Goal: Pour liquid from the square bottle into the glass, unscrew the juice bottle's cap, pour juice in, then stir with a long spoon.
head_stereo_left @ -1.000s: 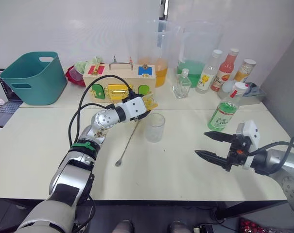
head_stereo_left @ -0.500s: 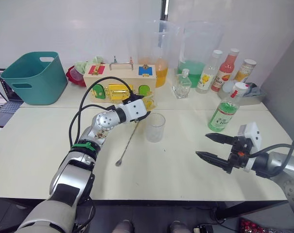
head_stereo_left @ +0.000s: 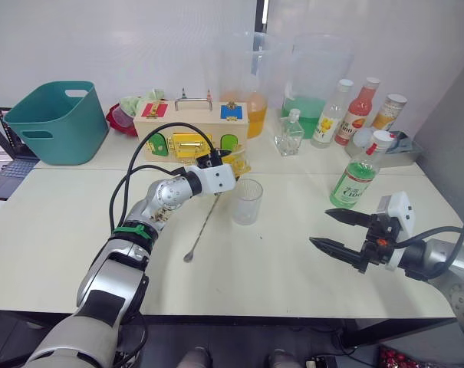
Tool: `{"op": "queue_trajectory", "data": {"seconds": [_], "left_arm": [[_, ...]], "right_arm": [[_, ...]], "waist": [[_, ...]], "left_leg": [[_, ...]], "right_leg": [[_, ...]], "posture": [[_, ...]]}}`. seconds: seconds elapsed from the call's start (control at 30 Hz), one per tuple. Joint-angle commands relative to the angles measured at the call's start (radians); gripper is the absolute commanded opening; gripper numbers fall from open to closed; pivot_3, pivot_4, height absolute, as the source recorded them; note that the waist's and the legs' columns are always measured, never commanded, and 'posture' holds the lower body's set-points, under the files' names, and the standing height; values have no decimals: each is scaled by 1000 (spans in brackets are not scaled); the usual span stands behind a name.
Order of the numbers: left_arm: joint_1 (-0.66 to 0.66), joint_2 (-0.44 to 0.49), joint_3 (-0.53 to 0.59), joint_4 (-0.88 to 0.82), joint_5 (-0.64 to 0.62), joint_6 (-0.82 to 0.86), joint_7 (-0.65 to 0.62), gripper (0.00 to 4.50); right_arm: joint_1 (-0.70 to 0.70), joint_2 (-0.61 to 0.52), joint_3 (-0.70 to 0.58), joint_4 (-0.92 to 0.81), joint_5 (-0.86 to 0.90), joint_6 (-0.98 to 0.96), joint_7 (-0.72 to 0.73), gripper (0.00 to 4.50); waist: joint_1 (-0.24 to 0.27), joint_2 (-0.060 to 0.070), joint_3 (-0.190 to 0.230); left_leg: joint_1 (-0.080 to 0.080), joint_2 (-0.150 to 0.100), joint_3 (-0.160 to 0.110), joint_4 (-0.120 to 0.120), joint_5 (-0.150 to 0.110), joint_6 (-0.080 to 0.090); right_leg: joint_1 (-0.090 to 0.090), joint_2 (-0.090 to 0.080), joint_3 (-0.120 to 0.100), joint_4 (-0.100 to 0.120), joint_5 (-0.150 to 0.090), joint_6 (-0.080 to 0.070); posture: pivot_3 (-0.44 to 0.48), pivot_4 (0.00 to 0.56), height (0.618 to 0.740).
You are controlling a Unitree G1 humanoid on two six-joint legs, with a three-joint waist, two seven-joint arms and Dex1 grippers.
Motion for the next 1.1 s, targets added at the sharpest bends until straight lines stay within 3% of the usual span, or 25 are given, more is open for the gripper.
{"op": "queue_trajectory", "data": {"seconds": [0.03, 0.67, 1.1], "left_arm": [[-80, 20, 1, -44, 37, -60, 100, 2799], [-130, 70, -87, 12, 208, -140, 337, 2799], [-134, 98, -131, 22, 288, -191, 434, 2799]], "right_arm": [[1, -3, -32, -23, 20, -6, 6, 4492], [-8, -2, -25, -4, 1, -12, 2, 4492], [-16, 1, -19, 11, -11, -21, 1, 4492]], "waist": [[0, 0, 0], [-2, 0, 0], [0, 0, 0]], "left_leg": [[0, 0, 0, 0, 0, 0], [0, 0, 0, 0, 0, 0], [0, 0, 0, 0, 0, 0]], "right_leg": [[0, 0, 0, 0, 0, 0], [0, 0, 0, 0, 0, 0], [0, 0, 0, 0, 0, 0]], "posture": [[0, 150, 740], [0, 150, 740], [0, 150, 740]]}}
